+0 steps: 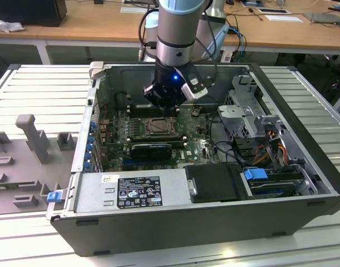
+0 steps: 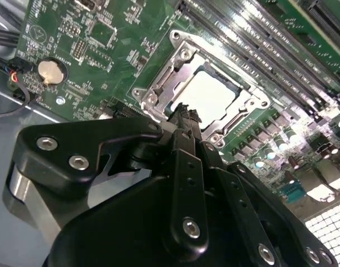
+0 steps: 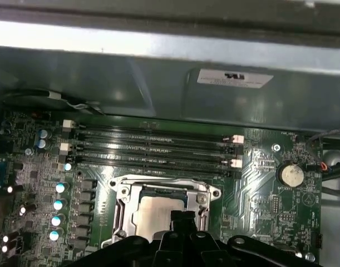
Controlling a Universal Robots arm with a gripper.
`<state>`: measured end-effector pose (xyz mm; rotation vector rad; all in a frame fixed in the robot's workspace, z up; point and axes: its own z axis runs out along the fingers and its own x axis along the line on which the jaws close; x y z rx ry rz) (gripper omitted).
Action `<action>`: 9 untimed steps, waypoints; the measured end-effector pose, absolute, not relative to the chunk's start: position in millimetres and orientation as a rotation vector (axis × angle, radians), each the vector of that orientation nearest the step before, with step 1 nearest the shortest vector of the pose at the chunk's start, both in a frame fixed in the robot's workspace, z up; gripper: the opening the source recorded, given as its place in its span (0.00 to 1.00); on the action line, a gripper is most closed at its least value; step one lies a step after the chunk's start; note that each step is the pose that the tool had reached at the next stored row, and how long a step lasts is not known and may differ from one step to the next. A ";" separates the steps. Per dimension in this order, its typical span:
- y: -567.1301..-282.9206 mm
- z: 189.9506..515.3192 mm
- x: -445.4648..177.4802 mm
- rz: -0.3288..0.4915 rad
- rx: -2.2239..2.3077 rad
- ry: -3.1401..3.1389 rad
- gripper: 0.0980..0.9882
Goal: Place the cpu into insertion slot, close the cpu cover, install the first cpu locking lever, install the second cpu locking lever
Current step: 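Install the second cpu locking lever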
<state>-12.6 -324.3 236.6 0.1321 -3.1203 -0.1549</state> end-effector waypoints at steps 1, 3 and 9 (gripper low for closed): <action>-324.5 238.7 -12.6 -0.155 0.132 -3.120 0.01; -324.5 247.6 -12.6 -0.155 0.132 -3.120 0.01; -331.9 250.2 -12.7 -0.155 0.132 -3.120 0.01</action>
